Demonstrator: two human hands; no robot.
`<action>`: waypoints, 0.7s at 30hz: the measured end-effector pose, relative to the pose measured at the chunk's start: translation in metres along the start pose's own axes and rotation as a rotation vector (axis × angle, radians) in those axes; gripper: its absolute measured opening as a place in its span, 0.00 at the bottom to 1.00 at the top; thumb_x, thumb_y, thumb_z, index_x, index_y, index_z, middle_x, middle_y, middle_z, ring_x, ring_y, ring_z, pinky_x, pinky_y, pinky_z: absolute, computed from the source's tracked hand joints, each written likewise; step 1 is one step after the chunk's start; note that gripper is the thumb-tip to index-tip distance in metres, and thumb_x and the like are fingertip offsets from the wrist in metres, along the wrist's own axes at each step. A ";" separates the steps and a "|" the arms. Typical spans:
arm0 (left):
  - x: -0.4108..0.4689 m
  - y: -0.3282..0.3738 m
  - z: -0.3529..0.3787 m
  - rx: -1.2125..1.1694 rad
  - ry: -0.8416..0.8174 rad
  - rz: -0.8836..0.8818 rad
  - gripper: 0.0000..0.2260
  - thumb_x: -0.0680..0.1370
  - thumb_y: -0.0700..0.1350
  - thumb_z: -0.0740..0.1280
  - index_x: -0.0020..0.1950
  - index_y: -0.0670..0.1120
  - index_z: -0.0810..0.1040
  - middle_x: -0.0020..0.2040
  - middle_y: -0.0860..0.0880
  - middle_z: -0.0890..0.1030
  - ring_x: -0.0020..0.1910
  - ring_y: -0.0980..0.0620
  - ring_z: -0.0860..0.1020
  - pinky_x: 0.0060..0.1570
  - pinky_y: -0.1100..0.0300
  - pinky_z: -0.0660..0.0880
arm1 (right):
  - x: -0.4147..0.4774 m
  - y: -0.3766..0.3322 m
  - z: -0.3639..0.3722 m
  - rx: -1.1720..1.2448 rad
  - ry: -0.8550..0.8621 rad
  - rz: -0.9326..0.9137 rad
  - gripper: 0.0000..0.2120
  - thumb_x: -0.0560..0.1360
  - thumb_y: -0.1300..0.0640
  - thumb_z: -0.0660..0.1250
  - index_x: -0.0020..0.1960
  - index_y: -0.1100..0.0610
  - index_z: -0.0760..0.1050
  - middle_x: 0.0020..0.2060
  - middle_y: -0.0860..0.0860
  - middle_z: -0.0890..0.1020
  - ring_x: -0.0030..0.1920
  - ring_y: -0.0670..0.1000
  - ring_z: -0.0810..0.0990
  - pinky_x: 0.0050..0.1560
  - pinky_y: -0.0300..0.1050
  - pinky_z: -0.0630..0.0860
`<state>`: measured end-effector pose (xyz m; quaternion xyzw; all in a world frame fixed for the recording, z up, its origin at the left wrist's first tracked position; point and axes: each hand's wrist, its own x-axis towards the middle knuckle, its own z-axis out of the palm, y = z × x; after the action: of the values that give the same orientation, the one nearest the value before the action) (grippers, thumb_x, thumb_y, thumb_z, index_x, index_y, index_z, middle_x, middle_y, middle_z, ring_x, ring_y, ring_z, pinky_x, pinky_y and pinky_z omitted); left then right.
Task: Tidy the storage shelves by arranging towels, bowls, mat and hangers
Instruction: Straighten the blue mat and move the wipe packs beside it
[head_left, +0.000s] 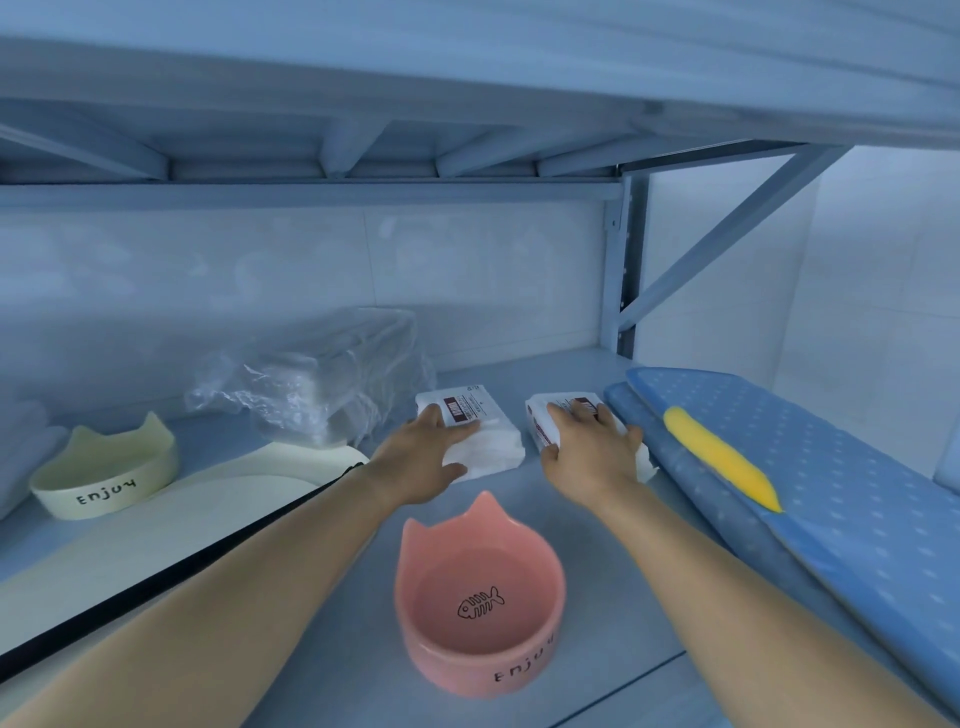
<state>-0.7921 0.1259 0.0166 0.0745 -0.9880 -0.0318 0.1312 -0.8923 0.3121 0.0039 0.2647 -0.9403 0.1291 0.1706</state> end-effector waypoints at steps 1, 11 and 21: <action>-0.001 0.001 0.000 -0.006 -0.003 0.007 0.26 0.78 0.53 0.63 0.74 0.60 0.59 0.60 0.48 0.65 0.60 0.46 0.70 0.58 0.55 0.69 | 0.001 0.001 0.001 -0.002 0.007 -0.003 0.22 0.75 0.50 0.57 0.69 0.50 0.63 0.68 0.49 0.68 0.69 0.53 0.60 0.60 0.57 0.60; -0.014 -0.001 -0.019 -0.087 -0.075 0.028 0.24 0.78 0.52 0.62 0.73 0.58 0.60 0.70 0.48 0.64 0.68 0.48 0.66 0.67 0.56 0.63 | 0.015 0.003 -0.004 0.072 0.031 -0.049 0.21 0.74 0.49 0.60 0.65 0.52 0.67 0.65 0.48 0.71 0.68 0.50 0.65 0.66 0.63 0.58; -0.044 -0.083 -0.078 0.130 0.272 -0.114 0.25 0.74 0.46 0.66 0.70 0.56 0.66 0.69 0.53 0.64 0.69 0.51 0.60 0.57 0.53 0.72 | 0.029 -0.100 -0.026 0.328 0.009 -0.401 0.22 0.76 0.52 0.60 0.69 0.55 0.66 0.67 0.51 0.71 0.67 0.53 0.68 0.64 0.52 0.66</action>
<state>-0.7180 0.0475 0.0738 0.1425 -0.9553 0.0352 0.2564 -0.8542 0.2249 0.0541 0.4692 -0.8348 0.2446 0.1519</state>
